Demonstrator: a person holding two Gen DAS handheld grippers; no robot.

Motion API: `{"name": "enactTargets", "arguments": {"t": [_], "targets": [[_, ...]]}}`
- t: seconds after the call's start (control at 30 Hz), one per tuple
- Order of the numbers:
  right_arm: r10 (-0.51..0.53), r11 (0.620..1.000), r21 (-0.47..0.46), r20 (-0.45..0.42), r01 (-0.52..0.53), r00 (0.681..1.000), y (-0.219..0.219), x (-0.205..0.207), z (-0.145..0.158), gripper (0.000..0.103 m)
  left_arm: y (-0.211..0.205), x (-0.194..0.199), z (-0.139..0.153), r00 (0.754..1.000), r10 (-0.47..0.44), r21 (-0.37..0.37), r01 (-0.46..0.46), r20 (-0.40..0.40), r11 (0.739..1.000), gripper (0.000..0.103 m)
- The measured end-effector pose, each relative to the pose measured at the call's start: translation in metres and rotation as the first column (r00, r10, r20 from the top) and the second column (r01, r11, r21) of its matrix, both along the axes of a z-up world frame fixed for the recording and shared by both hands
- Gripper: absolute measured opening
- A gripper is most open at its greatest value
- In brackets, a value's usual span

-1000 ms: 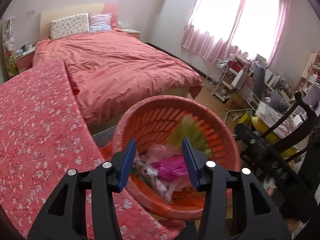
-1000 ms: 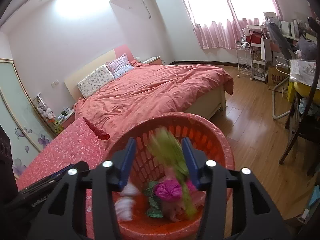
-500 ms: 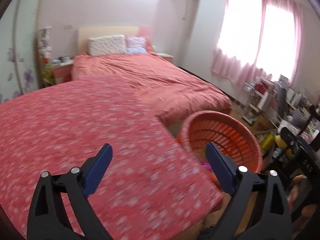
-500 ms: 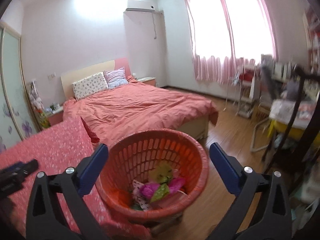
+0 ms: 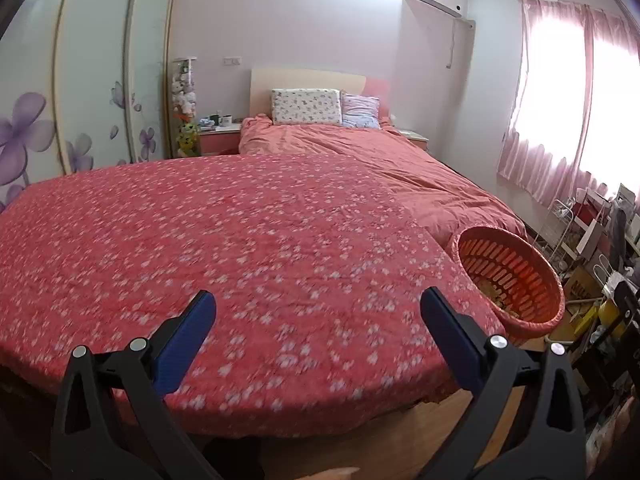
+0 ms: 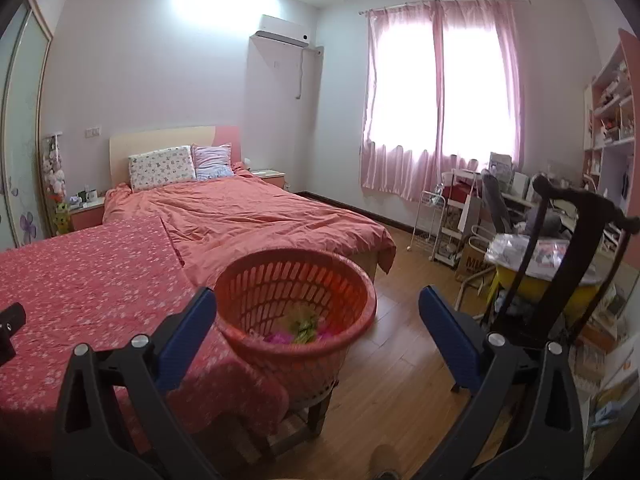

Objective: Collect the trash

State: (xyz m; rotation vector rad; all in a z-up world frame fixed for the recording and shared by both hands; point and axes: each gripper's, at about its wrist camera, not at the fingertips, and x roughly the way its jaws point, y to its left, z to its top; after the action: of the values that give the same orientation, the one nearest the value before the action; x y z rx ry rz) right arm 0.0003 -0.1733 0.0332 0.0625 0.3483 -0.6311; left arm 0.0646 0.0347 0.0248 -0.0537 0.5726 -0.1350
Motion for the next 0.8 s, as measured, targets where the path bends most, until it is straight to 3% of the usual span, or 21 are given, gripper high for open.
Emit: {"name": "enactTargets", "arguments": {"t": [0.2, 0.8], "targets": [[0.069, 0.996, 0.065, -0.057, -0.065, 0.996, 0.015, -0.008, -0.009, 0.099, 0.012, -0.026, -0.009, 0.999, 0.035, 0.012, -0.035, 0.004, 0.999, 0.101], [0.065, 0.997, 0.051, -0.122, -0.059, 0.99, 0.043, -0.011, -0.022, 0.099, 0.02, -0.047, -0.019, 0.997, 0.072, 0.015, -0.072, -0.023, 0.997, 0.101]]}}
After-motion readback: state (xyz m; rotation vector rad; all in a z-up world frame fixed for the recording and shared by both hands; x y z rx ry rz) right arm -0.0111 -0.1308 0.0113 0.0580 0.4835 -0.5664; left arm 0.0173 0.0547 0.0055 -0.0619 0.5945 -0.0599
